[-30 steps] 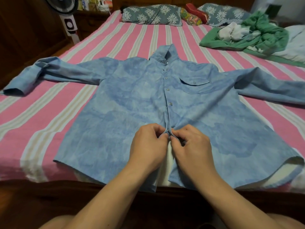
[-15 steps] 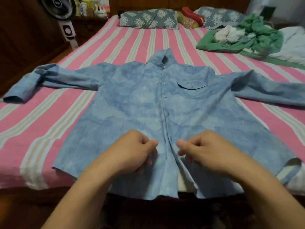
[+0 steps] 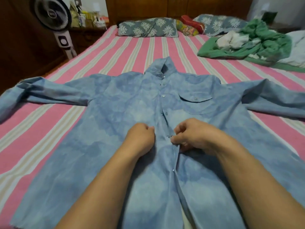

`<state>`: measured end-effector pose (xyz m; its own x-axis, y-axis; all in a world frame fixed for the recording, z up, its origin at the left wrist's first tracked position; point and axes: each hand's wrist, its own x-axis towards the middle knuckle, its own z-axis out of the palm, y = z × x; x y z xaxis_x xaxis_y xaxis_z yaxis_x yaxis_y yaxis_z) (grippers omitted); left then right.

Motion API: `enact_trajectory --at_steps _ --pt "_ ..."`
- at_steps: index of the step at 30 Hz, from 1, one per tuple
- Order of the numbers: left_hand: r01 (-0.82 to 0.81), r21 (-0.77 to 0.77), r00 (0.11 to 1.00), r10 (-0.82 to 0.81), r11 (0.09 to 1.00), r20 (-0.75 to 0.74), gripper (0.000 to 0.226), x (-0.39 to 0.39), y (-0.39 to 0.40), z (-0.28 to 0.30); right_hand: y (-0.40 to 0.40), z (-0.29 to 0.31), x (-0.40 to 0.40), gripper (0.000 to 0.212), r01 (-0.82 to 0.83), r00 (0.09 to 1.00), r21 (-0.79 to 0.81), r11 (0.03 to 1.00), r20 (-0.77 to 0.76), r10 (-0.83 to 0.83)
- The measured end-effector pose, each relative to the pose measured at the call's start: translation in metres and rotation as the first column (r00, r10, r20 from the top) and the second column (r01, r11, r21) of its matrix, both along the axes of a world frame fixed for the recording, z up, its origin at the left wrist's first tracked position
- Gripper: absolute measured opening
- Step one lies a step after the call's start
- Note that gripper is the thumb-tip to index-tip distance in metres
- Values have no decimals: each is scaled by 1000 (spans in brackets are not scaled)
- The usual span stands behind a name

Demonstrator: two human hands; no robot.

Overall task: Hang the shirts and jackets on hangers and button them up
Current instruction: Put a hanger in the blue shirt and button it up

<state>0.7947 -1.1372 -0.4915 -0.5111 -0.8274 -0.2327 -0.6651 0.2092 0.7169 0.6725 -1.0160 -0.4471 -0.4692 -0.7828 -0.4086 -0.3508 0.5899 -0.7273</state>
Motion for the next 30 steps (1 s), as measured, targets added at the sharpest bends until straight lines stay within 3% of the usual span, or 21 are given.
enact_trajectory --at_steps 2,9,11,14,17,18,20,22,25,30 --pt "26 -72 998 -21 997 63 51 0 5 2 1 -3 -3 18 25 988 -26 999 151 -21" --pt "239 -136 906 -171 961 388 78 -11 42 23 -1 -8 -5 22 106 979 41 994 170 -111" --pt "278 -126 895 -210 952 393 70 -7 39 24 0 -8 -4 26 131 974 29 991 180 -134" --pt "289 -103 916 -244 952 318 35 -1 33 23 -1 -6 -3 26 147 973 17 989 174 -148" --pt "190 -199 975 -161 962 153 25 6 33 19 1 -4 0 15 148 974 -32 988 176 -140" --pt "105 -195 994 -99 975 40 22 9 33 18 1 -5 -2 23 149 974 -81 986 184 -132" --pt "-60 8 975 60 998 -214 20 18 33 18 1 -5 -4 37 119 978 -199 973 191 -81" --pt "-95 296 913 202 950 -355 15 25 31 18 -1 -4 -3 35 84 984 -251 964 176 -40" --pt "-71 447 887 261 892 -381 10 28 29 17 -1 -3 -3 25 159 966 -213 964 236 -107" --pt "-85 361 918 214 929 -335 13 22 34 15 0 -1 -2 17 221 919 -155 963 364 -152"
